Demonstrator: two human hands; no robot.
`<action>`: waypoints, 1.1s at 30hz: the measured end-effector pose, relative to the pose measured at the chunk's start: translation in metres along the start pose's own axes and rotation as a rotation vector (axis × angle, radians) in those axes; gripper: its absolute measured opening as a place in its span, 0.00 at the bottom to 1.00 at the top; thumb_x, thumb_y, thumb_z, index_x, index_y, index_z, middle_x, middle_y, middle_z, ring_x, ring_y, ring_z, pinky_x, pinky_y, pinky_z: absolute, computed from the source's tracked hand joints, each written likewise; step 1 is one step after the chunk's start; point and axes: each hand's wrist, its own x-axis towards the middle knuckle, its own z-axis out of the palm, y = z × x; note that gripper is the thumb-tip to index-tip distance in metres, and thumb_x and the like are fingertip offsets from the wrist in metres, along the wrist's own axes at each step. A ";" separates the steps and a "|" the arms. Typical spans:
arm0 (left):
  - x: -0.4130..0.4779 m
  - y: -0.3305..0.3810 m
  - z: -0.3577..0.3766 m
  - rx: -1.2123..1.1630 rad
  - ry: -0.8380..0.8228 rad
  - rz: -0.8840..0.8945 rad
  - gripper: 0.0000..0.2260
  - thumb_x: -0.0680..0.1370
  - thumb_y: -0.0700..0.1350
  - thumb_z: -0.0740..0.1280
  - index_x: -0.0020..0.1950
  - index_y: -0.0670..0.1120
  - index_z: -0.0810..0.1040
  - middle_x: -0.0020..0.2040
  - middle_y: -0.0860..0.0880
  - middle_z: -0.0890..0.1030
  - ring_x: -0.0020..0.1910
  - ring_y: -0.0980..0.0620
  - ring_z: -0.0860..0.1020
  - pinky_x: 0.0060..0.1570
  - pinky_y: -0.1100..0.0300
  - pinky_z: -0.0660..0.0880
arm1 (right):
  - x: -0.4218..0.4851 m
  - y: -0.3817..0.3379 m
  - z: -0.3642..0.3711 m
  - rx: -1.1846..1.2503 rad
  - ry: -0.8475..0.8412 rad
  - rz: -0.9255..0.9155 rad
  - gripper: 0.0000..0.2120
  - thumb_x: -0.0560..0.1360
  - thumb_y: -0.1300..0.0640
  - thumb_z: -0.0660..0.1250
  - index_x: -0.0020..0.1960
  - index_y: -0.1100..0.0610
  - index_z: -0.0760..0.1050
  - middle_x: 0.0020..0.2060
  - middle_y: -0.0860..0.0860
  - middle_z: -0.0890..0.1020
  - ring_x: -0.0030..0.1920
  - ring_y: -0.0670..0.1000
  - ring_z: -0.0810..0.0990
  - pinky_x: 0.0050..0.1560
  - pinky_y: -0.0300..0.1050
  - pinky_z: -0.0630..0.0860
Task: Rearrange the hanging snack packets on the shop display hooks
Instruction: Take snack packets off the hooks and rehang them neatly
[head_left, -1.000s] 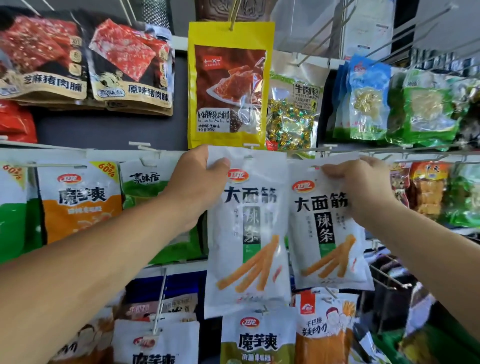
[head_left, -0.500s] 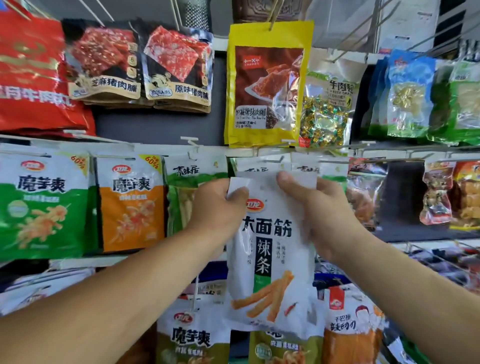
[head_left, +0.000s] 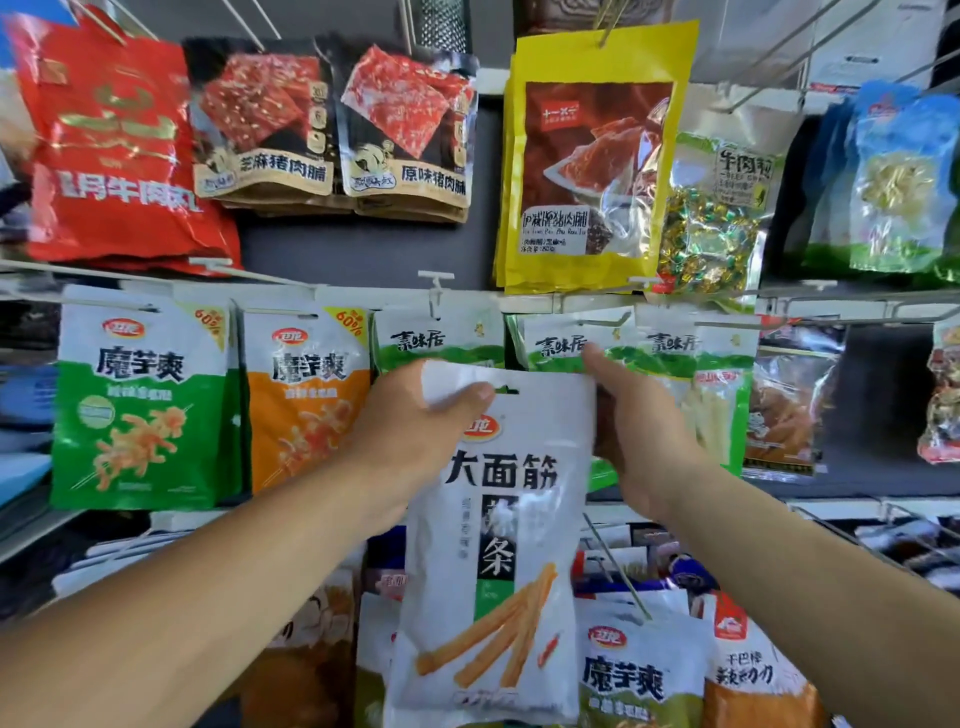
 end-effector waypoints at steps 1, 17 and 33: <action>0.000 -0.001 -0.005 0.017 0.017 0.007 0.06 0.79 0.48 0.72 0.55 0.49 0.84 0.48 0.56 0.87 0.48 0.58 0.84 0.48 0.61 0.79 | 0.013 0.000 -0.009 -0.040 0.094 -0.034 0.17 0.83 0.48 0.66 0.50 0.61 0.83 0.43 0.59 0.89 0.42 0.58 0.87 0.46 0.52 0.83; 0.029 -0.011 0.024 0.231 -0.051 0.152 0.04 0.80 0.47 0.72 0.50 0.48 0.80 0.41 0.51 0.83 0.37 0.59 0.79 0.31 0.73 0.70 | 0.119 -0.012 -0.048 -0.391 0.302 -0.170 0.25 0.70 0.52 0.83 0.61 0.60 0.78 0.54 0.54 0.84 0.50 0.56 0.84 0.50 0.51 0.82; 0.011 0.000 0.013 0.138 -0.041 0.105 0.02 0.80 0.46 0.71 0.49 0.49 0.82 0.44 0.53 0.86 0.41 0.60 0.83 0.40 0.67 0.76 | 0.063 -0.034 -0.038 0.022 0.203 -0.138 0.08 0.74 0.63 0.78 0.47 0.58 0.79 0.39 0.56 0.88 0.28 0.53 0.86 0.26 0.50 0.83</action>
